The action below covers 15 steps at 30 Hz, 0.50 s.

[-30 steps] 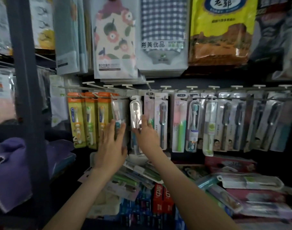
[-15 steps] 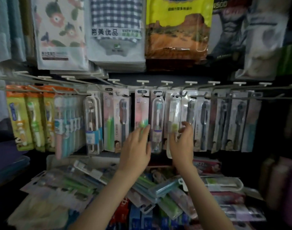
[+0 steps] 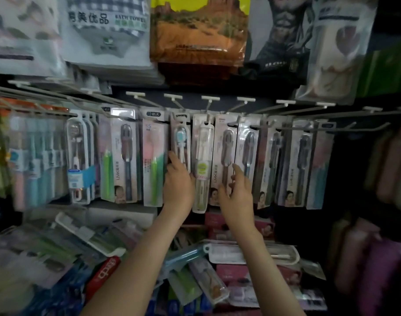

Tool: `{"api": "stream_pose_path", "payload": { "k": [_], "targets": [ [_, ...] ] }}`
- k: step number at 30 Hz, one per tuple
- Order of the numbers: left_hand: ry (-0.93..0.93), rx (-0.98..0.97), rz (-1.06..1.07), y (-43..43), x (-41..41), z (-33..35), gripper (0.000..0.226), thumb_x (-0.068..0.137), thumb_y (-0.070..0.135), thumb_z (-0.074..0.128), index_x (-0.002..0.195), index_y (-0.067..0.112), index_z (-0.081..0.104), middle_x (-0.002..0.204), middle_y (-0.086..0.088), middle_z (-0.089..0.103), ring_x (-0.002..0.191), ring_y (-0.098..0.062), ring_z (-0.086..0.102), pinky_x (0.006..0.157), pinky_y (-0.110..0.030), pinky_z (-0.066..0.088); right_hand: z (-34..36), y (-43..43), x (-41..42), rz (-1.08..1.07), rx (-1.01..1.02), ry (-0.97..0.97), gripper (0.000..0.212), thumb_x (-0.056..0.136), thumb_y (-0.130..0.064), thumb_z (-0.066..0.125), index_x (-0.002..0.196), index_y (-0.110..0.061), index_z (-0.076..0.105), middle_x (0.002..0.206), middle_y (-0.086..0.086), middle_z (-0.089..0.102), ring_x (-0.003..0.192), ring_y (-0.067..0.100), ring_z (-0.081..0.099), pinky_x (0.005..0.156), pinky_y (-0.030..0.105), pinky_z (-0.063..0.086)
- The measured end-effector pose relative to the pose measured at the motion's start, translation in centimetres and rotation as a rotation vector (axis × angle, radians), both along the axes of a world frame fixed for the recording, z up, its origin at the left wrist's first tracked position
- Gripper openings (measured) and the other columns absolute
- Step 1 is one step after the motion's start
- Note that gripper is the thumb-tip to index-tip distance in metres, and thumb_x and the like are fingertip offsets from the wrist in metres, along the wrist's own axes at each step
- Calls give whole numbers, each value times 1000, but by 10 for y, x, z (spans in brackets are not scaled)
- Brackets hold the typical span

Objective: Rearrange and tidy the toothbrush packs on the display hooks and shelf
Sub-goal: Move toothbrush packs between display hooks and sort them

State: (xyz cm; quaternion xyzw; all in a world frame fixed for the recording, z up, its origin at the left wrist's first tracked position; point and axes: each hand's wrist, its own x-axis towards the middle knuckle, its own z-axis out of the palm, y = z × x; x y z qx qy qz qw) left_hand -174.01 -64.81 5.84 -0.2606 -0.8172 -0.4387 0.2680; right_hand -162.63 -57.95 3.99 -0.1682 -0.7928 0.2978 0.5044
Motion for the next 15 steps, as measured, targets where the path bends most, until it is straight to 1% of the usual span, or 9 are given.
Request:
{"api": "stream_pose_path", "payload": {
  "k": [2, 4, 6, 8, 10, 11, 13, 15],
  "targets": [
    [14, 28, -16, -3, 3, -1, 79, 94, 18, 55, 149, 4, 1, 122, -20, 54, 99, -28, 61, 77, -41, 55, -2, 1, 0, 58, -39, -39, 59, 95, -15, 52, 147, -19, 25, 141, 7, 33, 124, 21, 40, 92, 20, 32],
    [42, 35, -38, -11, 7, -2, 78, 94, 18, 55, 150, 6, 2, 124, -19, 53, 101, -28, 60, 80, -40, 54, -4, 0, 0, 143, -104, -78, 63, 94, -14, 52, 149, -21, 22, 142, 5, 29, 125, 18, 37, 92, 17, 28],
    [59, 14, -38, -24, 8, -3, 76, 95, 18, 53, 150, 8, 3, 129, -19, 48, 105, -29, 57, 83, -39, 52, -7, -4, -2, 202, -150, -89, 63, 94, -14, 51, 149, -23, 21, 143, 6, 27, 123, 16, 36, 93, 18, 28],
    [132, -26, -30, -37, 9, -2, 71, 94, 14, 53, 151, 11, 9, 130, -20, 45, 106, -32, 54, 82, -41, 51, -10, -10, -6, 241, -192, -72, 60, 94, -15, 52, 147, -25, 25, 146, 7, 27, 127, 18, 35, 98, 21, 29],
    [242, -84, -42, -50, 12, -3, 67, 91, 7, 54, 149, 15, 20, 129, -19, 46, 108, -33, 52, 81, -43, 51, -12, -19, -9, 285, -241, -23, 58, 94, -17, 53, 145, -27, 28, 143, 6, 31, 129, 22, 36, 105, 29, 32],
    [274, -107, -57, -57, 16, -4, 66, 89, 4, 54, 147, 16, 25, 129, -18, 46, 110, -34, 51, 81, -44, 51, -12, -25, -11, 316, -256, 12, 58, 94, -18, 54, 145, -28, 30, 140, 2, 34, 128, 20, 38, 105, 30, 34],
    [289, -129, -112, -70, 23, -8, 65, 88, 3, 57, 146, 18, 31, 132, -16, 46, 114, -33, 50, 84, -42, 48, -10, -40, -14, 387, -273, 63, 56, 93, -24, 57, 143, -27, 33, 137, -5, 38, 125, 11, 41, 102, 26, 37],
    [266, -132, -171, -84, 30, -14, 66, 89, 9, 60, 147, 20, 29, 137, -12, 44, 119, -30, 49, 87, -38, 46, -9, -56, -19, 493, -315, 113, 51, 92, -25, 58, 139, -25, 40, 133, -7, 49, 119, 3, 48, 97, 20, 43]
  ]
}}
